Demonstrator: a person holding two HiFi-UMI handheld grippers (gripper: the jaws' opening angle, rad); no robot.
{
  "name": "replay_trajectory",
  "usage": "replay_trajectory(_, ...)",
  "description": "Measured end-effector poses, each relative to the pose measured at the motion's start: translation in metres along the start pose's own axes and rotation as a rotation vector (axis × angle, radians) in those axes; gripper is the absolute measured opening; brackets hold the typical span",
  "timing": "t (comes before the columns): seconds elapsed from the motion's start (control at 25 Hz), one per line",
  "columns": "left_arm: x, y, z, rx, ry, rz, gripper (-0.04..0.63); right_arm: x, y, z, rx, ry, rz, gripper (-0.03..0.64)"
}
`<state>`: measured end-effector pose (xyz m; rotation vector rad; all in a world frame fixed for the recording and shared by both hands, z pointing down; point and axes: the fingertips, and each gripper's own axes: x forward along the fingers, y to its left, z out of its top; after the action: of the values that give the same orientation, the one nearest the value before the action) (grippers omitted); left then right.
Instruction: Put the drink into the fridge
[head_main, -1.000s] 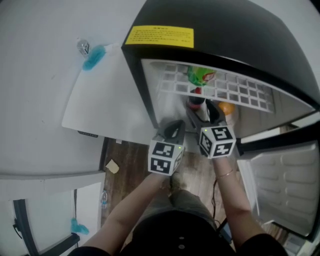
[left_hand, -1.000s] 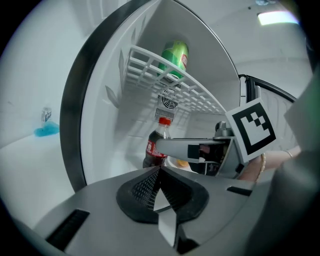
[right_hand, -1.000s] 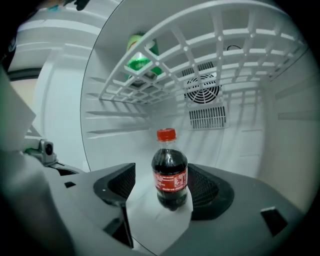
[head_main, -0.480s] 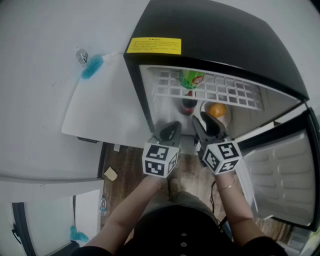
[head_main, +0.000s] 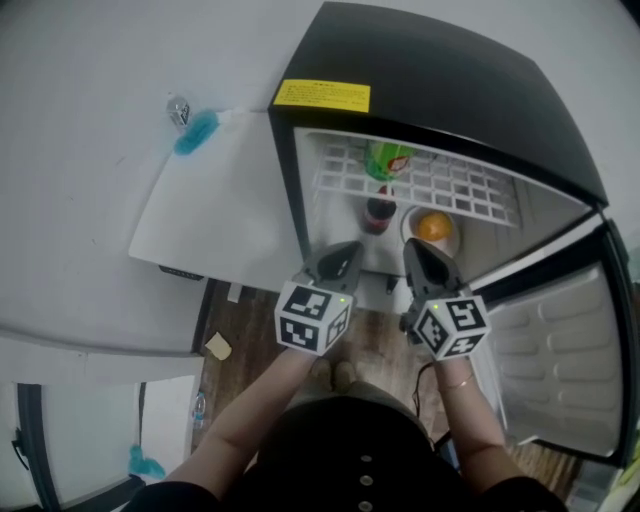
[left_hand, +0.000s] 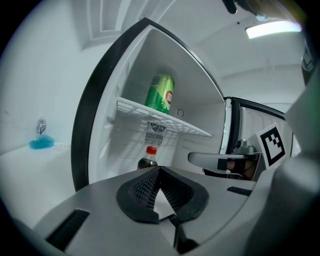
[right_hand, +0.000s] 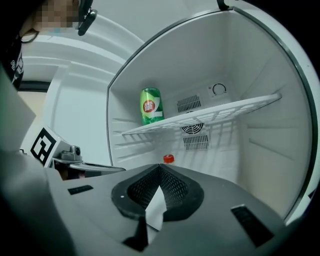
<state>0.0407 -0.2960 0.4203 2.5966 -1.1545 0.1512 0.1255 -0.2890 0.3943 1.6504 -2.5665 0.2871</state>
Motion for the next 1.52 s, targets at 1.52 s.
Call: replay_trajectory(1.52,-0.017,-0.025,0.021,0.03,-0.018,-0.066,0.006,-0.027,0.027,0.013,-0.066,0.003,0.042,0.008)
